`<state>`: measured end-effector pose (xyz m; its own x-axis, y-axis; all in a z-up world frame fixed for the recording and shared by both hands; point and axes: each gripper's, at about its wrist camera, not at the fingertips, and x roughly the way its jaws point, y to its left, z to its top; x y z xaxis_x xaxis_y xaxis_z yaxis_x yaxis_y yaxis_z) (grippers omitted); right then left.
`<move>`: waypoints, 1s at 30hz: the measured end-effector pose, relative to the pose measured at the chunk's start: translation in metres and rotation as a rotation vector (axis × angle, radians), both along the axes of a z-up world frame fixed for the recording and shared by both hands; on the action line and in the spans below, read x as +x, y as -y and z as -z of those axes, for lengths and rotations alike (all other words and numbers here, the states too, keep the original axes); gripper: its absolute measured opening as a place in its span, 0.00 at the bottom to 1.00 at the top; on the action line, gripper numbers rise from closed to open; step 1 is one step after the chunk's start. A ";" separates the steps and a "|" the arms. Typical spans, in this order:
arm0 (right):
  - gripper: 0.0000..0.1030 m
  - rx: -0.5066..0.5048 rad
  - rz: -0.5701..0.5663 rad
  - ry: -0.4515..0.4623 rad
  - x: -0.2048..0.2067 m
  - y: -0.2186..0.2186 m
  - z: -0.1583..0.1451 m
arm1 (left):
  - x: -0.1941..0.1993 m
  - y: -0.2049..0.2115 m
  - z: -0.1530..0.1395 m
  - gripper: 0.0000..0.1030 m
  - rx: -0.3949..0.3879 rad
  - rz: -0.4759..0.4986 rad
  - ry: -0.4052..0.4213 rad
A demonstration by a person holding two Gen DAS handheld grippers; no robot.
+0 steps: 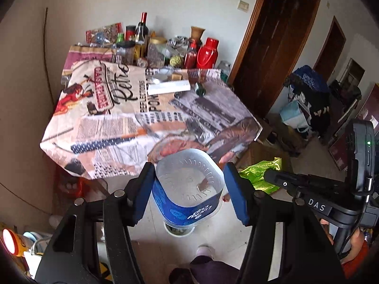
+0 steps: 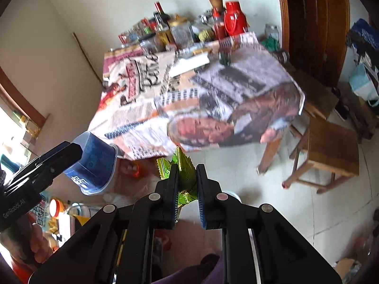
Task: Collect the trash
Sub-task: 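Carry the clear container and green wrapper down toward the white bin, then open the right tool over the white bin while the left tool opens too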
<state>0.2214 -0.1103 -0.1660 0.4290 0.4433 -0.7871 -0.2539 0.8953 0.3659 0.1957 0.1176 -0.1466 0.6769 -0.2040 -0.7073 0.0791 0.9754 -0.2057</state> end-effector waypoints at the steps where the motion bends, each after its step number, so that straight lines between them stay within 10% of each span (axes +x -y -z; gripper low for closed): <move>1: 0.13 -0.006 -0.005 -0.016 0.002 0.001 0.008 | 0.005 0.002 0.010 0.00 -0.004 0.009 -0.054; 11: 0.13 -0.069 -0.056 -0.183 0.039 0.008 0.134 | 0.050 0.011 0.156 0.04 -0.004 -0.061 -0.307; 15: 0.13 -0.091 -0.073 -0.220 0.054 0.009 0.184 | 0.060 0.010 0.218 0.48 0.028 -0.120 -0.383; 30: 0.16 -0.078 -0.126 -0.340 0.077 -0.019 0.377 | 0.077 0.011 0.395 0.50 0.049 -0.185 -0.551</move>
<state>0.2986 -0.0909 -0.5435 0.0832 0.4090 -0.9087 -0.2394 0.8934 0.3802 0.2731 0.1067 -0.5416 0.2278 -0.0750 -0.9708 -0.1995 0.9723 -0.1220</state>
